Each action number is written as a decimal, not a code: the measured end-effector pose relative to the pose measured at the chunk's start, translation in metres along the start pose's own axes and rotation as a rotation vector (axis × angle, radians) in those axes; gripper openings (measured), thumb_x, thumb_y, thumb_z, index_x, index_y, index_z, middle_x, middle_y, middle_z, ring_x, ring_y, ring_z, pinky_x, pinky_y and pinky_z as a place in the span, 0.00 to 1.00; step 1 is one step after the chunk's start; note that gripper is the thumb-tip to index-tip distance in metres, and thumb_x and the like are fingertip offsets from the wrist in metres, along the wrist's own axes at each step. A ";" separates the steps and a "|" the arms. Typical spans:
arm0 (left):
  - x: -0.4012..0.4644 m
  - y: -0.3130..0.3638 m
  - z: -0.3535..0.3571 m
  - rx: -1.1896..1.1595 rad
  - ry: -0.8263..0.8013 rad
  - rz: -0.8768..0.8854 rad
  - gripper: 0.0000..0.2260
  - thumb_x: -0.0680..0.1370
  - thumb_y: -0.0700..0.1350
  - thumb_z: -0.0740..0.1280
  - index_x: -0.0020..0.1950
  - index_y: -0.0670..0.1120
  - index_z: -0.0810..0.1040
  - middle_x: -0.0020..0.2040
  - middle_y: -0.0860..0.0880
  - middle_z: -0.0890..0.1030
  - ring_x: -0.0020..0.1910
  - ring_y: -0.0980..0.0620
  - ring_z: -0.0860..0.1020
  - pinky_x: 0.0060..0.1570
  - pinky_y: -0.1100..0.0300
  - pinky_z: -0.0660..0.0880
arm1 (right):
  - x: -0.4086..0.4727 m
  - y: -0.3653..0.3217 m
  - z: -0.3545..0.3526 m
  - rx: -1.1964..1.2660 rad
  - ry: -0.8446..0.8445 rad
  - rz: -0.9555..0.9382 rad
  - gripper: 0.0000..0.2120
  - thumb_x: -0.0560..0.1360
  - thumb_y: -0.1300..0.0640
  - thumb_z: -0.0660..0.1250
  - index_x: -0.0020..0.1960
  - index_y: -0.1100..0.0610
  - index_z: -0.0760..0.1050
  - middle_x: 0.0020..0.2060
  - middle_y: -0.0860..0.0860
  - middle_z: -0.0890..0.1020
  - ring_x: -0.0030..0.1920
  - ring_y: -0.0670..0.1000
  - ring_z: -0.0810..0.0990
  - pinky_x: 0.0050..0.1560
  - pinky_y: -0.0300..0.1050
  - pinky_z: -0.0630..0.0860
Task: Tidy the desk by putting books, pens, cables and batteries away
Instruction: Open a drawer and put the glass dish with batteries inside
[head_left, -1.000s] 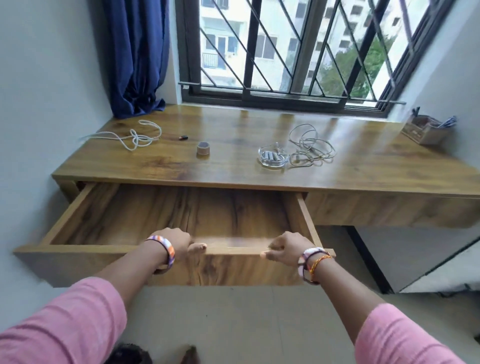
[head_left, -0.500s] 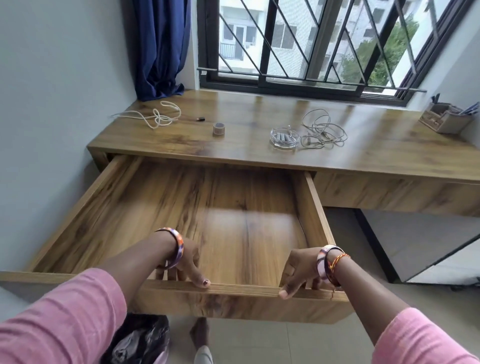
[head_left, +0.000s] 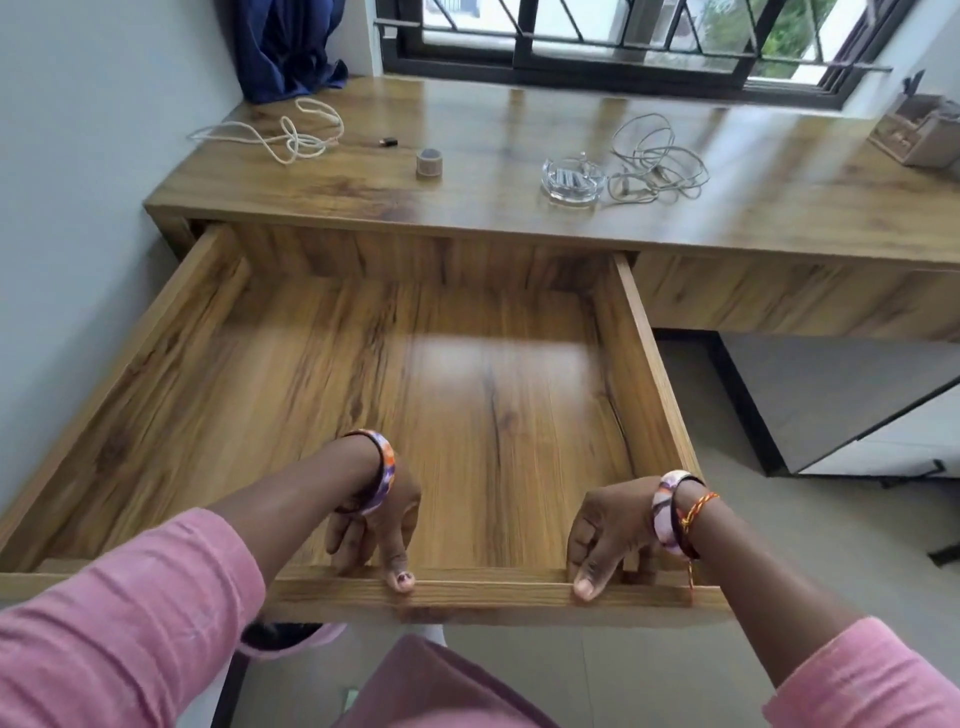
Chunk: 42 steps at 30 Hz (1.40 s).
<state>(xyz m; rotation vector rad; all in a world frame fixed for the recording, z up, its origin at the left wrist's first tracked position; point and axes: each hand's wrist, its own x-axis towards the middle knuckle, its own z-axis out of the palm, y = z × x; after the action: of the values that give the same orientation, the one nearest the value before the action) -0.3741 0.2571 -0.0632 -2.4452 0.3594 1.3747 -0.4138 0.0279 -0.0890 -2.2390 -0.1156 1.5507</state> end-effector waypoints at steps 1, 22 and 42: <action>0.003 -0.005 0.002 -0.002 -0.004 0.016 0.17 0.79 0.36 0.58 0.67 0.35 0.68 0.67 0.39 0.72 0.53 0.48 0.73 0.45 0.61 0.75 | 0.000 -0.001 0.000 -0.002 -0.005 -0.003 0.14 0.64 0.46 0.76 0.47 0.51 0.82 0.37 0.44 0.81 0.36 0.43 0.78 0.41 0.42 0.78; 0.102 -0.026 -0.227 -1.498 0.471 0.720 0.02 0.77 0.42 0.65 0.46 0.48 0.75 0.42 0.51 0.77 0.38 0.58 0.76 0.36 0.62 0.75 | 0.058 -0.029 -0.263 0.800 1.092 -0.285 0.12 0.72 0.63 0.69 0.56 0.61 0.76 0.34 0.54 0.77 0.32 0.51 0.77 0.31 0.44 0.77; 0.146 -0.009 -0.237 -1.710 0.448 0.510 0.06 0.77 0.38 0.64 0.40 0.46 0.74 0.38 0.48 0.78 0.34 0.55 0.75 0.34 0.62 0.71 | 0.105 -0.019 -0.343 1.240 1.051 -0.079 0.11 0.74 0.57 0.64 0.43 0.67 0.72 0.31 0.61 0.78 0.25 0.56 0.80 0.22 0.43 0.75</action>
<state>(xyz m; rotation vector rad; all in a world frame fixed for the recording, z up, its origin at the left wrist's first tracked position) -0.1117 0.1645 -0.0711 -4.3135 -0.3733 1.5617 -0.0582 -0.0210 -0.0730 -1.6001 0.7987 0.0477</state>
